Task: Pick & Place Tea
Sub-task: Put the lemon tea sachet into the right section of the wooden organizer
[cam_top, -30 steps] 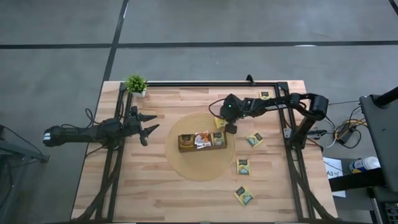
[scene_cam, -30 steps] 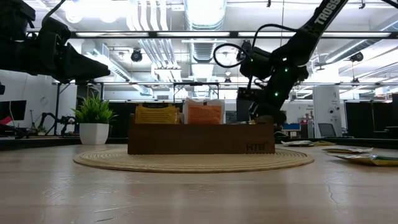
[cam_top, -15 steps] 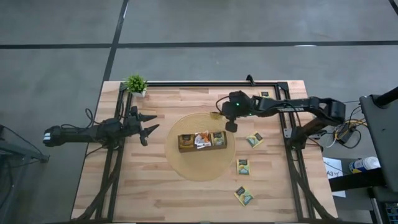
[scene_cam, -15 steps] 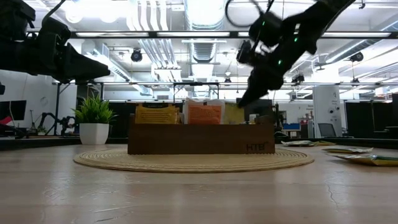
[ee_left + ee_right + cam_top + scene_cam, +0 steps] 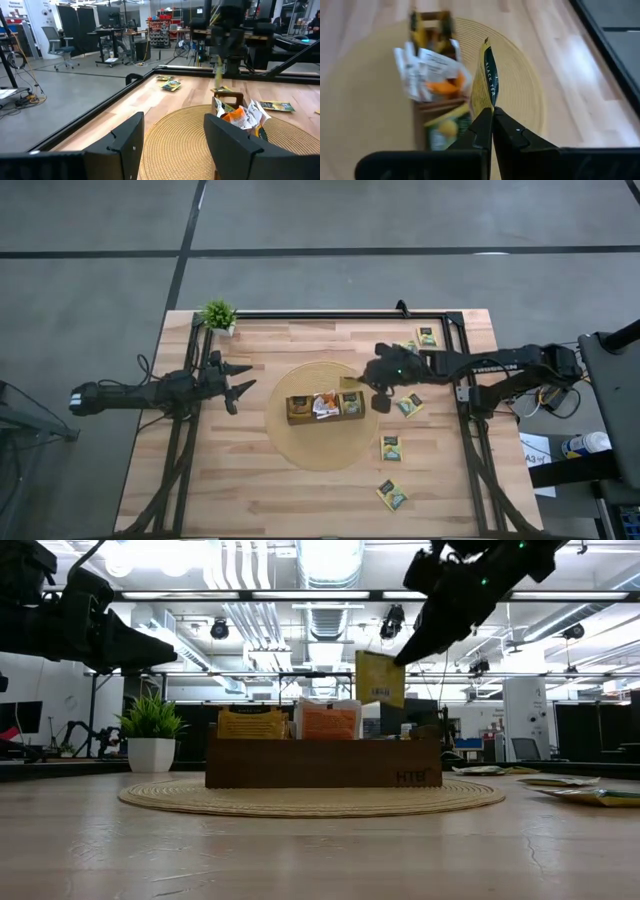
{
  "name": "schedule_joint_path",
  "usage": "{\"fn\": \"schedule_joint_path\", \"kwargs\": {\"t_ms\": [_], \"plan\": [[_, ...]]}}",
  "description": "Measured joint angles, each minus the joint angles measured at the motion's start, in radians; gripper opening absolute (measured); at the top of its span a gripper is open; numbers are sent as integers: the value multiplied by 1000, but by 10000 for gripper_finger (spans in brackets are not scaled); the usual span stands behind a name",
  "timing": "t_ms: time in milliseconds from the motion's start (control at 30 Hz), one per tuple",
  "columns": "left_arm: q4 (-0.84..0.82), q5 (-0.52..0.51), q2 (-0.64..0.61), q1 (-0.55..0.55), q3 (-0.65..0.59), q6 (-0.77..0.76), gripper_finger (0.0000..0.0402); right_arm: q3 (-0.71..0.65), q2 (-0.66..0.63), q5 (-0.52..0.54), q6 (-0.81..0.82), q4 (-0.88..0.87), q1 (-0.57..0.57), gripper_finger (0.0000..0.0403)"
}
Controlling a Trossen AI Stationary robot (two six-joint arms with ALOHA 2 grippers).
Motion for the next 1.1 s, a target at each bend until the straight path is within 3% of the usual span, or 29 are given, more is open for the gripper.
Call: {"fn": "schedule_joint_path", "kwargs": {"t_ms": [267, 633, 1100], "plan": [[0, 0, 0, 0, 0, 0, 202, -2, 78, -7, 72, -30, 64, 8], [0, 0, 0, -1, 0, 0, 202, 14, 256, -29, 80, -17, 63, 8], [0, 0, 0, 0, 0, 0, 202, 29, 256, -19, 19, -59, 63, 18]]}}
